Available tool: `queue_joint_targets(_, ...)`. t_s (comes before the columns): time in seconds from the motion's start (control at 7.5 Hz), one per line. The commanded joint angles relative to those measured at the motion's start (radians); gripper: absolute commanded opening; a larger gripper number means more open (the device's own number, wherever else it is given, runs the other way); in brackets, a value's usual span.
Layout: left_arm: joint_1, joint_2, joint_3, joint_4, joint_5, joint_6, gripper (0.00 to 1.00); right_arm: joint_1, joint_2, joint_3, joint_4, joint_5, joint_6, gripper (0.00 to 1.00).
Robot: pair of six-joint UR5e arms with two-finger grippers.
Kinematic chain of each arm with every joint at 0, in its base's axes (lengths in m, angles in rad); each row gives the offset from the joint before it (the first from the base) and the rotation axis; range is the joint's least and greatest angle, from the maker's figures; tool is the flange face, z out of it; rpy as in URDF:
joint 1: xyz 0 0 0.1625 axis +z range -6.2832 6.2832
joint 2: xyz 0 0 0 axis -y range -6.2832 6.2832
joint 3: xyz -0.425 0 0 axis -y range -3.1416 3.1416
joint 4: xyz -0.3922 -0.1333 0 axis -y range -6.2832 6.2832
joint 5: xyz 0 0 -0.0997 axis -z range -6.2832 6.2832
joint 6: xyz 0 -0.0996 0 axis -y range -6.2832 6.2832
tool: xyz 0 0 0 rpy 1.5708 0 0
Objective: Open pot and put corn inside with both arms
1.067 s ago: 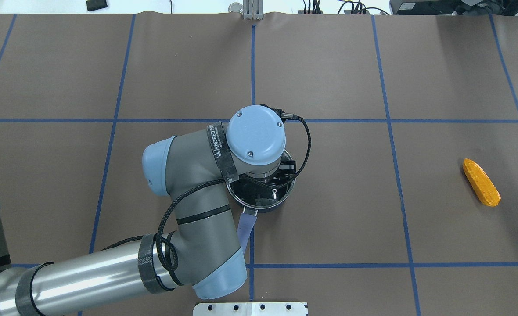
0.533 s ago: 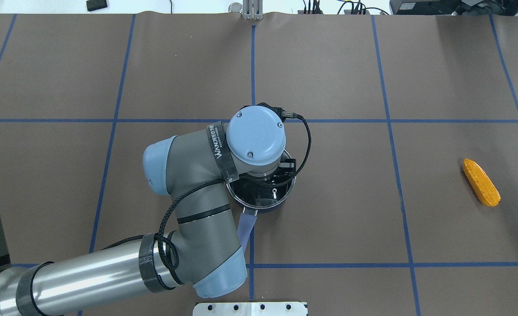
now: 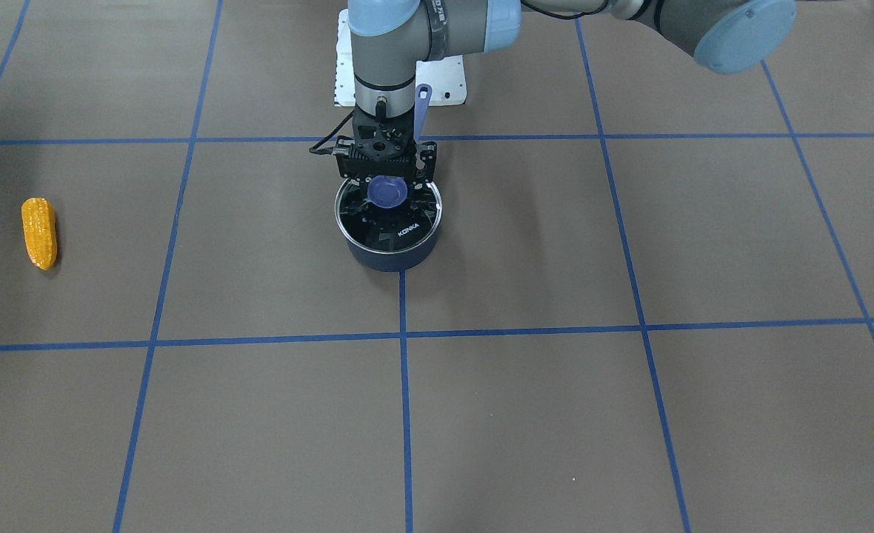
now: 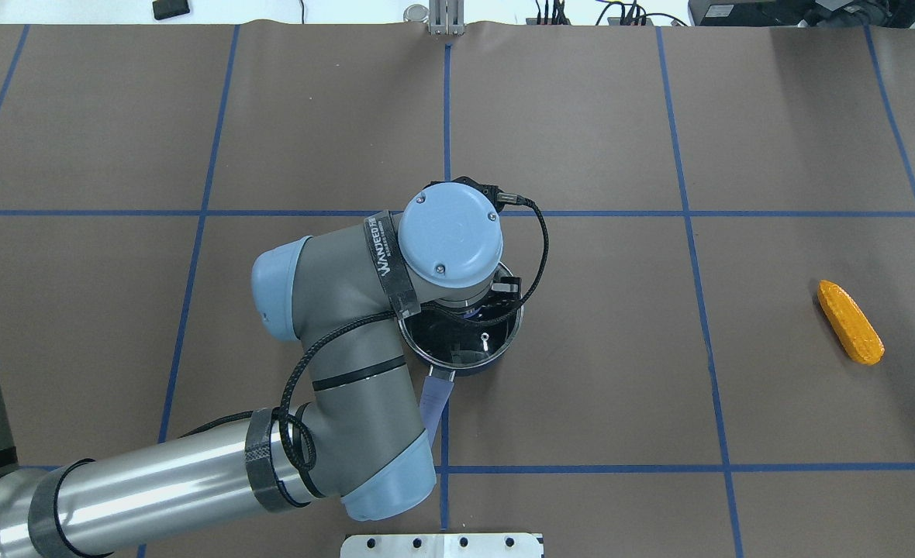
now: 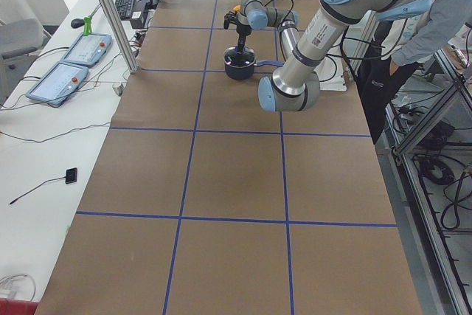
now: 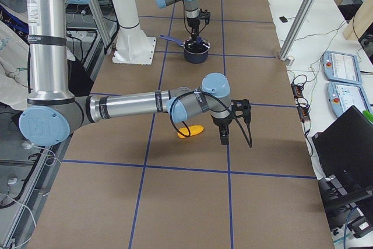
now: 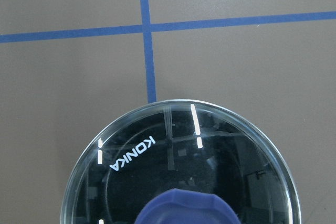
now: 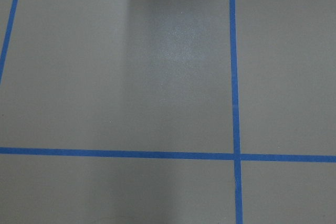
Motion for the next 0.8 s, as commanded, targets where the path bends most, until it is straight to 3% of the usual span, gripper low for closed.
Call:
queue_joint_targets(0.0,-0.006,0.000,-0.010,0.002,0.000,0.001,0.17,0.000,0.000,0.000,0.002,0.000,0.001,1.00)
queue_joint_targets(0.13,-0.009,0.000,-0.022,0.005,0.000,0.001,0.04,0.000,0.000,0.000,0.002,0.000,0.000,1.00)
queue_joint_targets(0.27,-0.024,0.000,-0.065,0.020,-0.010,0.001,0.00,0.000,0.000,0.000,0.000,-0.002,0.001,1.00)
queue_joint_targets(0.53,-0.053,0.015,-0.202,0.148,-0.014,0.083,0.00,0.000,0.000,0.000,0.000,0.000,0.001,1.00)
queue_joint_targets(0.67,-0.070,0.090,-0.309,0.190,-0.040,0.144,0.00,-0.002,0.002,0.005,0.002,0.003,0.004,1.00)
